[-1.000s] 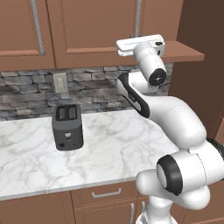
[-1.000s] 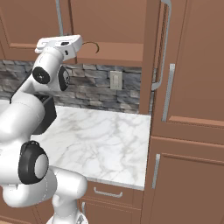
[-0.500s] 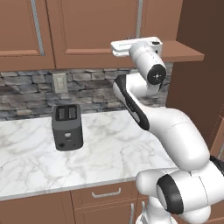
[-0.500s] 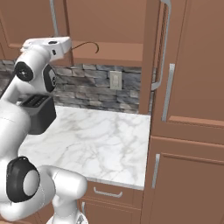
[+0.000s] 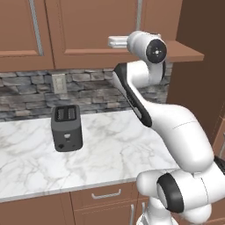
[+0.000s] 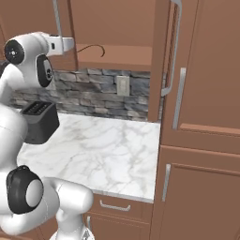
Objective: Open the cabinet and move the ladle to the pot. Then close the cabinet.
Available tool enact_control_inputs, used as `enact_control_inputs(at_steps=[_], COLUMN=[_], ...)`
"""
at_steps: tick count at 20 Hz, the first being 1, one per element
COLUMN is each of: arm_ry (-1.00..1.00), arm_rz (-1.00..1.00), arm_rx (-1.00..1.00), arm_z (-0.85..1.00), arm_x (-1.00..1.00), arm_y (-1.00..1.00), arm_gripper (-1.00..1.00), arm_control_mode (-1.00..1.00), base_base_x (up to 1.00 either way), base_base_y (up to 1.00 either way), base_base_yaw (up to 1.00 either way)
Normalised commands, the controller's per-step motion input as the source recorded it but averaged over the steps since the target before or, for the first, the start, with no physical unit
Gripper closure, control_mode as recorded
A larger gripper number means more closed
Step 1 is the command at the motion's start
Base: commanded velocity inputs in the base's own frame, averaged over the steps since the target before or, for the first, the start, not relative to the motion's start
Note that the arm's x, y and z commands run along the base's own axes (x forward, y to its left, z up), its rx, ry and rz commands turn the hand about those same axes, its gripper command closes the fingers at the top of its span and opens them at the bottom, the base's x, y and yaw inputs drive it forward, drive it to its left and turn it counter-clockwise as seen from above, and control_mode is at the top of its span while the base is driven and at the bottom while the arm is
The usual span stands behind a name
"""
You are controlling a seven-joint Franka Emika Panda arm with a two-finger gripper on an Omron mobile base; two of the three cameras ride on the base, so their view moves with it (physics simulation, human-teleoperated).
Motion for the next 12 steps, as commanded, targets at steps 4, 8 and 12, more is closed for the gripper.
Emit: enact_control_inputs(at_steps=[4,8,12], arm_ry=[0.15,0.04,0.08], arm_rz=[0.0,-0.01,-0.02], arm_rx=[0.02,0.01,0.02], arm_z=[0.04,0.0,0.0], arm_x=[-0.87,-1.0,-1.0], arm_y=[1.0,1.0,1.0], arm_gripper=[1.0,1.0,1.0], arm_control_mode=[-1.0,-1.0,-1.0], base_base_x=[0.0,0.0,0.0], base_base_y=[0.0,0.0,0.0], base_base_yaw=[0.0,0.0,0.0])
